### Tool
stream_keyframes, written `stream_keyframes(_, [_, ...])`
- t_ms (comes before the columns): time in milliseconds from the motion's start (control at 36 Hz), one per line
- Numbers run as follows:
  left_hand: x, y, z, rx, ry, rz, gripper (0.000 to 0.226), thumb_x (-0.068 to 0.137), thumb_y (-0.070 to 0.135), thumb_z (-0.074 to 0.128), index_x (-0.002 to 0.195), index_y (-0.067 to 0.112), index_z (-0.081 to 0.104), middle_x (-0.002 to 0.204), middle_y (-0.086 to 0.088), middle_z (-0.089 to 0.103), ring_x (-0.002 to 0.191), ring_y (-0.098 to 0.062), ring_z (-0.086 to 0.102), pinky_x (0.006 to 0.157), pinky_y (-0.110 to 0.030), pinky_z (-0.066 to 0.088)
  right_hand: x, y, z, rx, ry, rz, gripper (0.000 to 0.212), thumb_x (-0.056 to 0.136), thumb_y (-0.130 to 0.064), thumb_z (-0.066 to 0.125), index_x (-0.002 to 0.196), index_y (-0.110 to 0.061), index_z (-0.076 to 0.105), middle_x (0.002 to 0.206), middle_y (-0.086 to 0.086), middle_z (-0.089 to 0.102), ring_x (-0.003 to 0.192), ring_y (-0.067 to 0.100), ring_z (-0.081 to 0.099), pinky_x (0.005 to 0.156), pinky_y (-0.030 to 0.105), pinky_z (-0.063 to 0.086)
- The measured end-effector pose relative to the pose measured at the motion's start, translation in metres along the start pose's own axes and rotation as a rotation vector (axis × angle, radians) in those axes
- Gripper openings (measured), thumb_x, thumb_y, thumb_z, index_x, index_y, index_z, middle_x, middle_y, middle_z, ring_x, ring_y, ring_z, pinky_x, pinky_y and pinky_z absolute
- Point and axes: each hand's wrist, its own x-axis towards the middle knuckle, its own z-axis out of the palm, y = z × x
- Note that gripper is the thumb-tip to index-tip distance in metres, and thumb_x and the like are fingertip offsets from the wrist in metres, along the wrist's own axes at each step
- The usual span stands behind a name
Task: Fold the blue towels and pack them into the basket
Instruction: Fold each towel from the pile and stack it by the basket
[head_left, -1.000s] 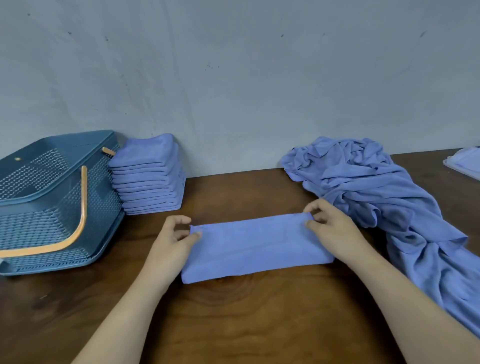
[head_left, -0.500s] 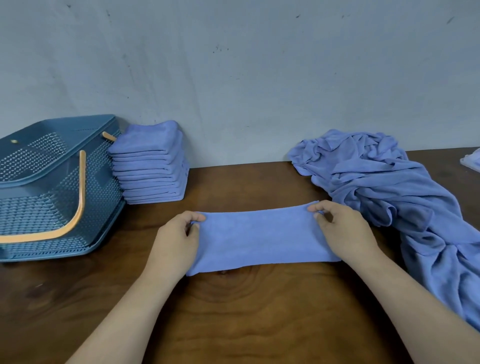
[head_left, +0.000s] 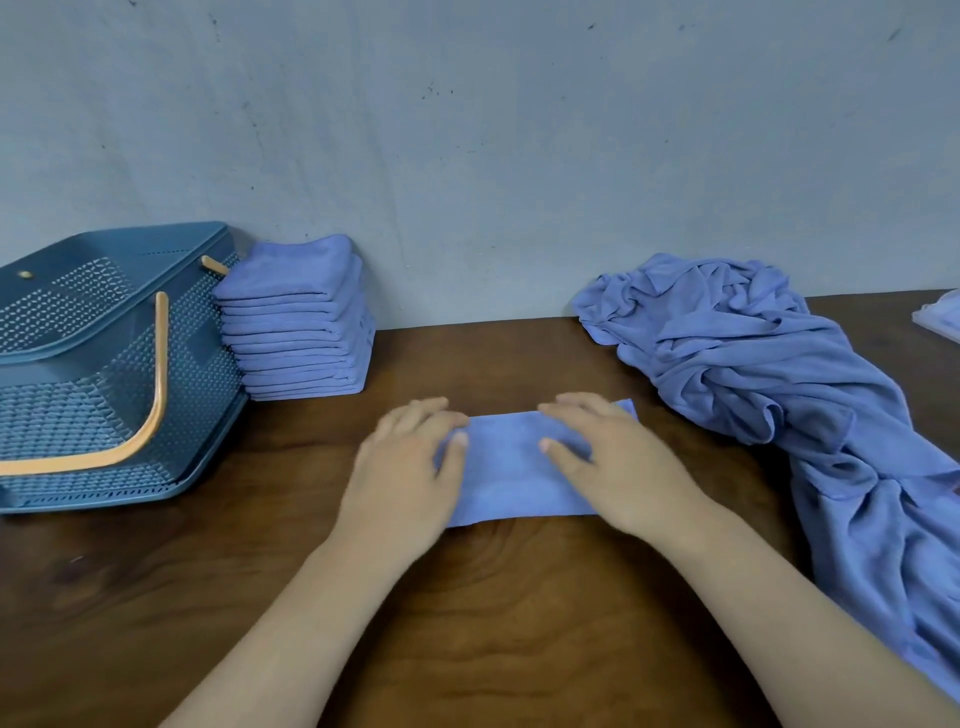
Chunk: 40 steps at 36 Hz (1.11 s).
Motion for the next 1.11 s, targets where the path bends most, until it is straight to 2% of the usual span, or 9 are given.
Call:
stream_keyframes(139, [-0.008, -0.002, 0.017, 0.15, -0.411, 0.001, 0.062, 0.109, 0.064, 0.03, 0.167, 0.047, 0.019, 0.175, 0.024, 0.005, 0.161, 0.0, -0.004, 0.133, -0.037, -0.001, -0.004, 0.003, 0.011, -0.198, -0.241, -0.054, 0.067, 0.103, -0.074, 0.027, 0.165, -0.051, 0.019, 0.175, -0.02, 0.002, 0.161, 0.005, -0.003, 0.131, 0.039, 0.004])
stream_keyframes(250, [-0.01, -0.016, 0.013, 0.219, -0.489, 0.024, 0.072, 0.101, 0.079, 0.02, 0.165, 0.056, -0.004, 0.172, 0.028, -0.019, 0.157, 0.002, -0.024, 0.13, -0.034, -0.013, -0.006, 0.01, 0.011, -0.253, -0.286, -0.065, 0.077, 0.094, -0.088, 0.018, 0.163, -0.057, 0.002, 0.174, -0.02, -0.014, 0.16, 0.007, -0.017, 0.132, 0.043, -0.004])
stream_keyframes(389, [-0.009, -0.025, 0.007, 0.252, -0.525, 0.001, 0.086, 0.086, 0.097, 0.016, 0.16, 0.063, -0.012, 0.17, 0.028, -0.026, 0.155, -0.001, -0.032, 0.131, -0.043, -0.013, -0.004, 0.02, 0.007, -0.251, -0.308, -0.014, 0.092, 0.075, -0.106, 0.015, 0.156, -0.068, -0.007, 0.172, -0.021, -0.021, 0.159, 0.009, -0.024, 0.129, 0.04, -0.009])
stream_keyframes(500, [-0.004, -0.039, -0.005, 0.218, -0.57, -0.025, 0.1, 0.073, 0.108, 0.023, 0.158, 0.067, -0.011, 0.166, 0.033, -0.029, 0.152, 0.005, -0.034, 0.131, -0.048, -0.013, -0.003, 0.033, 0.0, -0.213, -0.327, 0.046, 0.102, 0.067, -0.111, 0.022, 0.155, -0.069, -0.005, 0.171, -0.024, -0.021, 0.157, 0.005, -0.026, 0.131, 0.042, -0.005])
stream_keyframes(583, [-0.003, -0.047, -0.014, 0.158, -0.608, 0.003, 0.092, 0.077, 0.104, 0.028, 0.155, 0.072, -0.007, 0.165, 0.038, -0.027, 0.147, 0.013, -0.035, 0.13, -0.046, -0.015, -0.002, 0.04, -0.005, -0.19, -0.347, 0.062, 0.104, 0.063, -0.113, 0.026, 0.153, -0.073, -0.006, 0.17, -0.028, -0.021, 0.156, 0.004, -0.027, 0.131, 0.043, -0.003])
stream_keyframes(778, [-0.005, -0.062, -0.032, 0.006, -0.684, 0.036, 0.064, 0.099, 0.075, 0.049, 0.148, 0.082, 0.007, 0.165, 0.043, -0.017, 0.145, 0.021, -0.03, 0.129, -0.039, -0.016, -0.002, 0.042, -0.007, -0.191, -0.368, 0.06, 0.104, 0.059, -0.114, 0.029, 0.148, -0.077, -0.009, 0.169, -0.03, -0.022, 0.156, 0.003, -0.027, 0.13, 0.042, -0.002])
stream_keyframes(917, [-0.004, -0.072, -0.05, -0.021, -0.729, 0.005, 0.072, 0.105, 0.037, 0.06, 0.145, 0.083, 0.022, 0.163, 0.047, -0.008, 0.147, 0.022, -0.024, 0.129, -0.035, -0.014, -0.002, 0.042, -0.008, -0.194, -0.382, 0.059, 0.106, 0.059, -0.115, 0.029, 0.15, -0.075, -0.008, 0.169, -0.03, -0.021, 0.156, 0.003, -0.027, 0.13, 0.043, -0.002])
stream_keyframes(1028, [-0.003, -0.06, -0.047, -0.023, -0.465, 0.014, 0.062, 0.099, 0.014, 0.055, 0.141, 0.06, 0.052, 0.168, 0.035, 0.017, 0.154, 0.017, -0.01, 0.132, -0.037, -0.005, 0.0, 0.041, -0.008, -0.197, -0.39, 0.062, 0.109, 0.058, -0.115, 0.03, 0.152, -0.074, -0.008, 0.17, -0.029, -0.02, 0.157, 0.004, -0.027, 0.13, 0.045, -0.002])
stream_keyframes(1111, [0.002, -0.025, -0.026, -0.021, -0.192, 0.112, 0.037, 0.109, 0.04, 0.048, 0.145, 0.044, 0.055, 0.167, 0.024, 0.034, 0.158, 0.007, 0.008, 0.133, -0.041, 0.01, 0.001, 0.04, -0.008, -0.199, -0.393, 0.062, 0.111, 0.057, -0.115, 0.03, 0.152, -0.073, -0.008, 0.17, -0.029, -0.019, 0.157, 0.005, -0.026, 0.131, 0.045, -0.002])
